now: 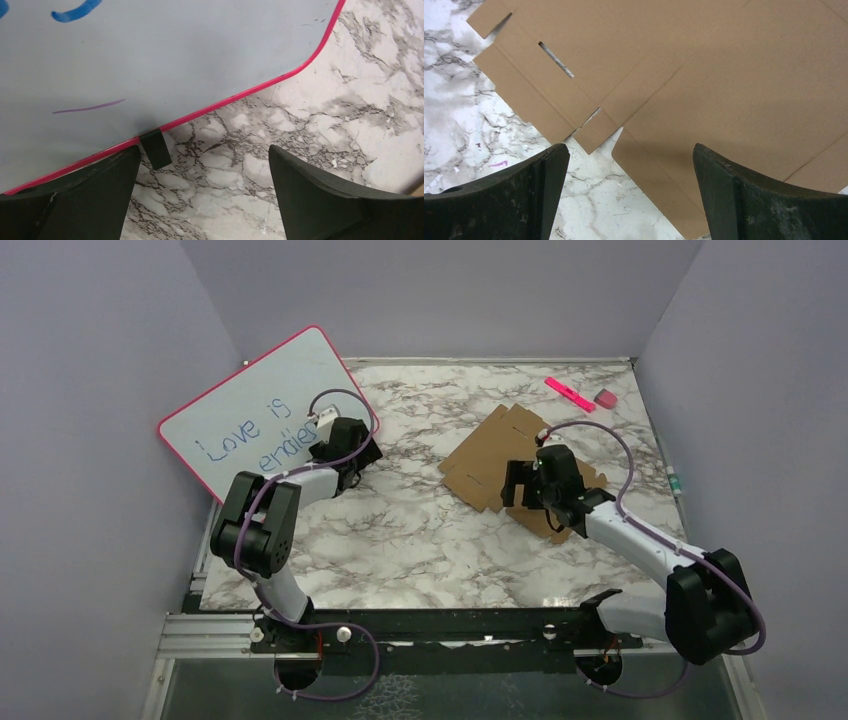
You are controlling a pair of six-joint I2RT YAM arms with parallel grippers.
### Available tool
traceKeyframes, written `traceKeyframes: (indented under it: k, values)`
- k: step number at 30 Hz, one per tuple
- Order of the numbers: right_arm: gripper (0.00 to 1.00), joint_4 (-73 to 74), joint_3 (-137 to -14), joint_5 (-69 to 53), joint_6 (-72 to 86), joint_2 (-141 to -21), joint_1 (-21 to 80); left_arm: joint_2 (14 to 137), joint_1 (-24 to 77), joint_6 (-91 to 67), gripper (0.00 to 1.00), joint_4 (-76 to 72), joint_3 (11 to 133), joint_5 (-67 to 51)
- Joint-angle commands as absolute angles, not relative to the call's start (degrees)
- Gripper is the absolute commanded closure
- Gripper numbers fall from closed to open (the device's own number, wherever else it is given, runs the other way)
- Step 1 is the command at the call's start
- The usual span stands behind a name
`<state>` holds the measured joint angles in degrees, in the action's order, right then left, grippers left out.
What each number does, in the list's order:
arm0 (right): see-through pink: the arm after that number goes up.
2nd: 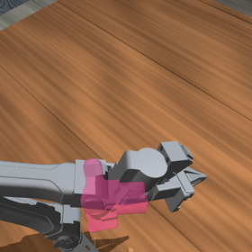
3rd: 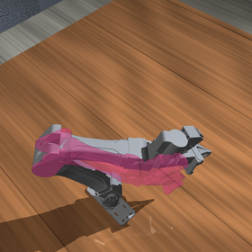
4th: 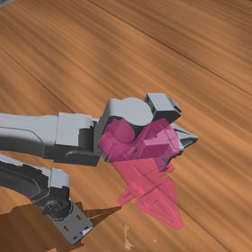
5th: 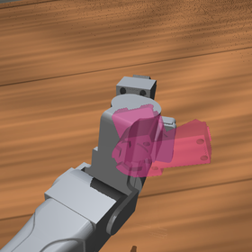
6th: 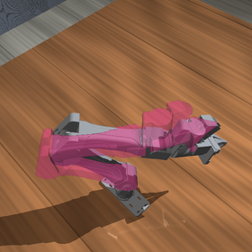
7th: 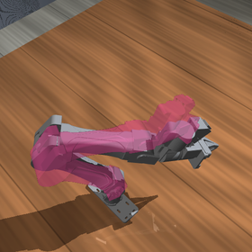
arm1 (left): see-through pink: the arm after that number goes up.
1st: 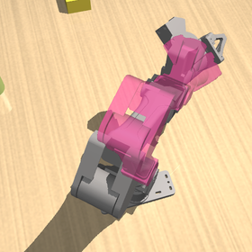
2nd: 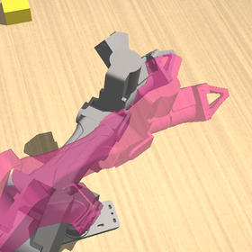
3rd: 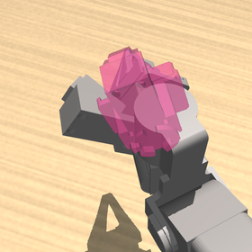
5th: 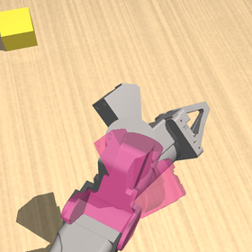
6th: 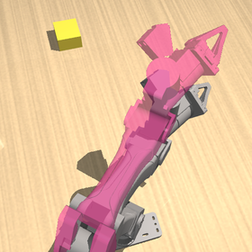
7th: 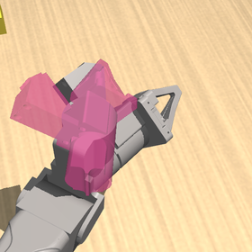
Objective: Fold the paper box
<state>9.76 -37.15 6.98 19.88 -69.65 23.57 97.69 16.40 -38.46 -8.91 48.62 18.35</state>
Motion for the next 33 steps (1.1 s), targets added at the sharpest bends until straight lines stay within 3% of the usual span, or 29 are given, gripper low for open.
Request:
traceKeyframes:
  k: [1,19,26,33]
  values:
    - [0.00,11.02,-38.76,7.11,20.10,-72.12,23.64,97.53,16.33,-36.85,0.01,-8.50,50.87,14.96]
    - [0.00,10.90,-37.07,-6.15,26.06,-79.49,24.75,79.01,30.02,-42.54,0.01,-4.99,38.72,6.50]
    - [0.00,4.94,-34.70,-7.34,37.00,-77.37,34.93,76.78,30.50,-42.41,0.01,-3.96,35.79,4.83]
    - [0.00,4.27,-41.14,-6.22,38.04,-81.42,41.75,77.78,30.50,-41.16,0.01,-4.31,37.83,3.14]
